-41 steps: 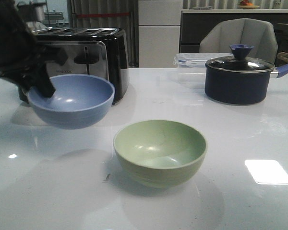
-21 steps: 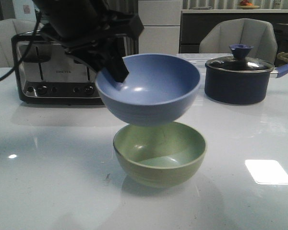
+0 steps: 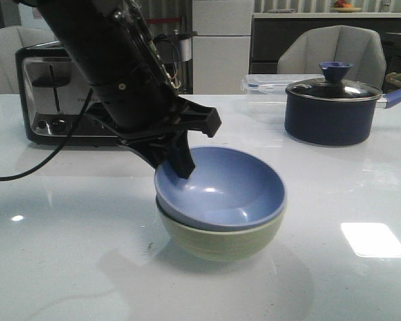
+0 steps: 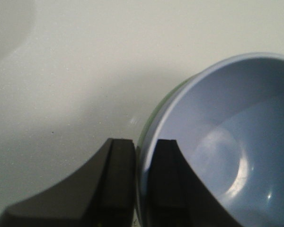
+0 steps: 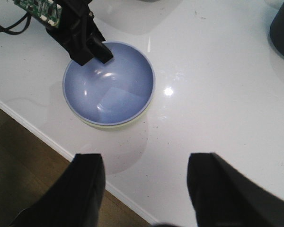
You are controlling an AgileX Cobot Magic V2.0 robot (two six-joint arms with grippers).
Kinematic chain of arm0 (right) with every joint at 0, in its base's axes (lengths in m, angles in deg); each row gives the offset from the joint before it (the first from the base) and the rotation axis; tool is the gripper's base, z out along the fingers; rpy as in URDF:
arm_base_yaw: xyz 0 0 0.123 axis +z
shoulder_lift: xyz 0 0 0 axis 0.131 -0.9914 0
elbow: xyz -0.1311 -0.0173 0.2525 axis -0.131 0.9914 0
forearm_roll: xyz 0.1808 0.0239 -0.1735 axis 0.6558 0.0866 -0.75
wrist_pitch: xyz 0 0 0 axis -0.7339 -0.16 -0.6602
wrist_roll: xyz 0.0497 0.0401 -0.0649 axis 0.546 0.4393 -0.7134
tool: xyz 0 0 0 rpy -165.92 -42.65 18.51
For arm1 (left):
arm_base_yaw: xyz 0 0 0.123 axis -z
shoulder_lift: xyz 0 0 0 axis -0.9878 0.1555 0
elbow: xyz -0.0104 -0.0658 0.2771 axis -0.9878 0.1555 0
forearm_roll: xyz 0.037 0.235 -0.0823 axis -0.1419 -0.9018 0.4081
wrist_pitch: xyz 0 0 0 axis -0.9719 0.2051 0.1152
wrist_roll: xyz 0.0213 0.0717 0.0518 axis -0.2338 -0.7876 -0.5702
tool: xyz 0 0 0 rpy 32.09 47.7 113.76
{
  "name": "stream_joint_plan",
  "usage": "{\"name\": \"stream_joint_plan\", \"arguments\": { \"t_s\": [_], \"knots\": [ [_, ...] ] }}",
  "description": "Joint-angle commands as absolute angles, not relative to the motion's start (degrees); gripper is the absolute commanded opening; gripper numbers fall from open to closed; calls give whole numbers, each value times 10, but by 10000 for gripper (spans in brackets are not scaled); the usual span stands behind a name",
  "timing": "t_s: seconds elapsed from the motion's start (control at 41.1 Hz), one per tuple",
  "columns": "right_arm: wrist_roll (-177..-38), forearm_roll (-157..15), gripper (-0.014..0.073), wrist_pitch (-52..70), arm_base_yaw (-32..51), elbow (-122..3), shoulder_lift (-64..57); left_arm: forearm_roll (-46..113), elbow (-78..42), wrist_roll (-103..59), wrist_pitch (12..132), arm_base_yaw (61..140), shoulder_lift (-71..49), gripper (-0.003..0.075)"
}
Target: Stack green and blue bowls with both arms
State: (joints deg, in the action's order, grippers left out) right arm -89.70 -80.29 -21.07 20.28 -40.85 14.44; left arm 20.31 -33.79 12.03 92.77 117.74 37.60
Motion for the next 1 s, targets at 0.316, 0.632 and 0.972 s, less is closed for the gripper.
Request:
{"name": "stream_joint_plan", "arguments": {
  "t_s": [0.316, 0.632, 0.972],
  "knots": [
    [-902, -803, 496, -174, 203, -424, 146, 205, -366, 120, 904, 1182, 323, 488],
    [-902, -803, 496, -174, 203, -424, 146, 165, -336, 120, 946, 1183, 178, 488],
    [-902, -803, 496, -174, 203, -424, 146, 92, -217, 120, 983, 1183, -49, 488]
  ]
}}
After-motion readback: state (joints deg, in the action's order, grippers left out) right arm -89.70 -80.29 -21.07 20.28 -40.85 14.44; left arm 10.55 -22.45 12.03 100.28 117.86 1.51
